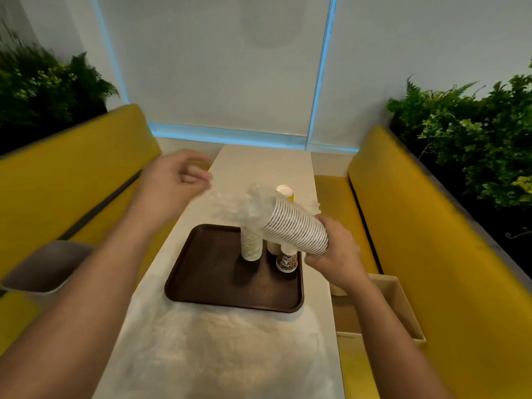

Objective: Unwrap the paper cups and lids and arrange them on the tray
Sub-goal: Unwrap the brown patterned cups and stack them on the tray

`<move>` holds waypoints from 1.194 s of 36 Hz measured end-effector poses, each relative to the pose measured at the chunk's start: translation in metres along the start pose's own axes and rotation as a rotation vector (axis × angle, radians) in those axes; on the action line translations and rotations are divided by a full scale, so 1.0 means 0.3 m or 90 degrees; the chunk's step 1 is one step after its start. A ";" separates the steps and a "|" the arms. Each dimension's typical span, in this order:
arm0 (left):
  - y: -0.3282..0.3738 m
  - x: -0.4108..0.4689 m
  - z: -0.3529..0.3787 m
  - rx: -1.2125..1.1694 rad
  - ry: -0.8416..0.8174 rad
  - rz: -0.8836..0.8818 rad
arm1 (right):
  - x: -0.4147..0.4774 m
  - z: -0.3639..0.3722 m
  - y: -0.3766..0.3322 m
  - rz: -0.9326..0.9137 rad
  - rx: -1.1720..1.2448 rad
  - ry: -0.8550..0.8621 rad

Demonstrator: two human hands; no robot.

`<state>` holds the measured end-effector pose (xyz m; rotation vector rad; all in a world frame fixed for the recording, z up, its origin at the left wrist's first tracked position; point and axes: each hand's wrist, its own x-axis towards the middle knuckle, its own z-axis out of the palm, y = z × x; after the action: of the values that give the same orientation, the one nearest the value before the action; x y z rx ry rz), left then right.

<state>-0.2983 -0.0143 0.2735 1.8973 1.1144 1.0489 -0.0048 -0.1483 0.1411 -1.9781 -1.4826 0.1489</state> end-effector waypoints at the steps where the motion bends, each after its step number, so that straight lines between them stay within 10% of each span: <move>1: 0.002 0.009 -0.033 0.001 0.040 0.007 | -0.005 -0.003 0.012 0.009 -0.002 0.007; 10: 0.000 -0.053 0.094 0.168 -0.165 0.029 | -0.001 0.025 -0.039 -0.038 0.055 0.008; 21: 0.007 0.026 -0.074 -0.454 0.251 -0.005 | -0.059 0.047 0.015 0.026 0.155 -0.024; 30: -0.080 -0.120 0.265 -0.445 -0.126 -0.129 | -0.077 0.118 -0.140 0.030 0.349 -0.159; 37: -0.021 -0.070 0.326 -0.498 0.025 -0.151 | -0.121 0.206 -0.189 0.052 0.493 -0.250; 43: -0.013 -0.203 0.386 -0.321 -0.079 -0.156 | -0.101 0.189 -0.222 0.089 0.558 -0.191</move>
<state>-0.2156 -0.0861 0.2016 1.3704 0.8814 0.9508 -0.0958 -0.1413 0.1253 -1.3531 -1.1420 1.0069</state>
